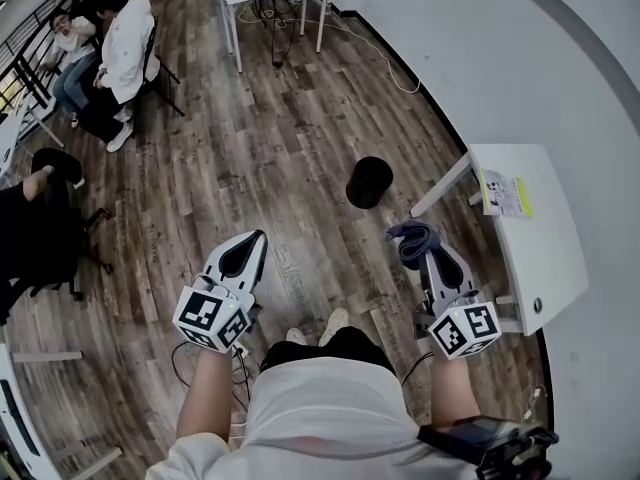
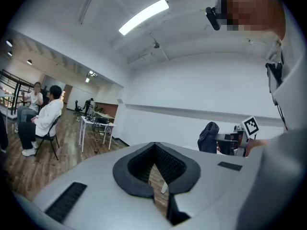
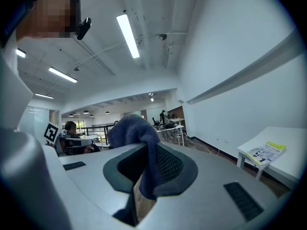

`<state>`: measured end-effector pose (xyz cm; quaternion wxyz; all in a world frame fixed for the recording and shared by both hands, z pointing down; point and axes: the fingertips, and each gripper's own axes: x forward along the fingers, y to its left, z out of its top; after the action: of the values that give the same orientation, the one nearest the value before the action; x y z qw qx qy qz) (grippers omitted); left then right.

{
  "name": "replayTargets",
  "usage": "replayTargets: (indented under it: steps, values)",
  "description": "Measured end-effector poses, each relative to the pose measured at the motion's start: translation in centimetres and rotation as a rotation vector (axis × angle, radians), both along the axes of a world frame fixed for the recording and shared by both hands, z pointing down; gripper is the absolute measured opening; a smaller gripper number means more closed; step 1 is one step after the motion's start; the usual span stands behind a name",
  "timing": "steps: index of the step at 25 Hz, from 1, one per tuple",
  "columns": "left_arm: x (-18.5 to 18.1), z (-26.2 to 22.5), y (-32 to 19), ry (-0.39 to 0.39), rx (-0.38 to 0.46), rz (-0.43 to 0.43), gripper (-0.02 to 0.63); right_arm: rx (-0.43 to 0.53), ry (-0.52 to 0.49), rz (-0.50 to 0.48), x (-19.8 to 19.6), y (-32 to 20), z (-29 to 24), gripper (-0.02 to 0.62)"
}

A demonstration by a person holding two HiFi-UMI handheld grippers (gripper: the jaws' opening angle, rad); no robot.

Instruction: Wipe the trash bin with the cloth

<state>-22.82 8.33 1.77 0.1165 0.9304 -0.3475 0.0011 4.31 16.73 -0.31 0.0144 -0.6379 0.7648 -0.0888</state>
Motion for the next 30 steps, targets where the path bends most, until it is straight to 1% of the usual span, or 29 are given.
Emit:
replayTargets:
  steps: [3,7,13,17,23,26,30]
  values:
    - [1.3,0.4,-1.5,0.012,-0.009,0.032,0.008,0.004,0.006,0.025,1.0,-1.2,0.2,0.046]
    - [2.8,0.3,-4.3,-0.006,-0.006,0.07,0.009,-0.006,-0.005,0.069,2.5,-3.6,0.6,0.046]
    - [6.4,0.1,-9.7,-0.024,0.009,0.101,0.009,0.007,-0.04,0.123,6.6,-8.3,1.5,0.046]
    - [9.9,0.7,-14.0,-0.039,0.014,0.126,0.008,0.014,-0.056,0.161,10.1,-11.8,2.3,0.046]
    - [17.1,1.1,-20.0,-0.061,0.006,0.164,0.009,0.012,-0.086,0.211,16.7,-16.3,3.3,0.046]
    - [20.1,0.7,-22.1,-0.061,0.02,0.194,0.009,0.01,-0.09,0.23,19.1,-18.3,3.4,0.046]
    - [23.1,0.9,-24.4,-0.065,0.038,0.216,0.009,0.019,-0.104,0.263,21.7,-20.4,4.0,0.044]
